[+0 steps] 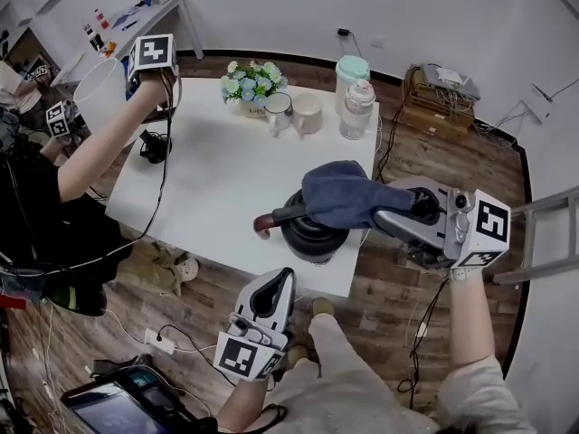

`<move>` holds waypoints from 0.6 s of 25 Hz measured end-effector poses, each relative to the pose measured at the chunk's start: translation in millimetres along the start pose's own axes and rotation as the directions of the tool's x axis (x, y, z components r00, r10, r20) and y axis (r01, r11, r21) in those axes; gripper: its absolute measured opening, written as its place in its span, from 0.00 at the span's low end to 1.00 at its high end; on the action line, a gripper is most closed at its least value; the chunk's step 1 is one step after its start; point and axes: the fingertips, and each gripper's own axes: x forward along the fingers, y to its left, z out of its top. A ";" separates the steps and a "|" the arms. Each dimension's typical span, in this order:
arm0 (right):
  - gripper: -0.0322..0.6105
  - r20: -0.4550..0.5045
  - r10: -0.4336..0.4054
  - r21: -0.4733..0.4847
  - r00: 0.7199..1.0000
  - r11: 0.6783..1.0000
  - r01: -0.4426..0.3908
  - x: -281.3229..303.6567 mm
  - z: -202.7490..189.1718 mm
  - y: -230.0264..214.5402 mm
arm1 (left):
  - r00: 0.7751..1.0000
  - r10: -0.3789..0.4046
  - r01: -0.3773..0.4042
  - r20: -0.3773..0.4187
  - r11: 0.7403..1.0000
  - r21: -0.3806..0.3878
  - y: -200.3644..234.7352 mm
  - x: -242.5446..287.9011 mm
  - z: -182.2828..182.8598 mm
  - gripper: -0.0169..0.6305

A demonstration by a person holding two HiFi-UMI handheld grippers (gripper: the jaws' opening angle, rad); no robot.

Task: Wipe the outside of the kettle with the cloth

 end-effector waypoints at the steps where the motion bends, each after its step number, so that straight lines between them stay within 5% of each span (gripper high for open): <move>1: 0.15 0.011 -0.020 0.026 1.000 0.999 0.020 8.8 3.1 -4.5 | 1.000 0.001 -0.001 0.000 1.000 0.001 -0.2 -0.6 0.5 0.04; 4: 0.15 -0.055 -0.075 0.210 0.996 0.974 0.085 38.1 -11.6 -21.2 | 1.000 0.009 -0.009 -0.005 1.000 -0.001 1.8 -4.5 -0.6 0.04; 9: 0.15 -0.122 -0.043 0.520 0.992 0.848 0.101 57.7 -47.9 -33.3 | 0.999 0.045 -0.045 -0.004 0.999 -0.007 12.3 -13.6 -2.7 0.04; 11: 0.15 -0.129 -0.040 0.572 0.991 0.813 0.107 53.3 -56.9 -34.0 | 0.998 0.057 -0.057 -0.006 0.998 -0.007 16.6 -15.3 -4.1 0.04; 15: 0.15 -0.226 -0.041 0.537 0.973 0.829 0.160 46.9 -70.0 -27.5 | 0.997 0.071 -0.071 -0.006 0.997 -0.009 22.9 -14.1 -4.2 0.04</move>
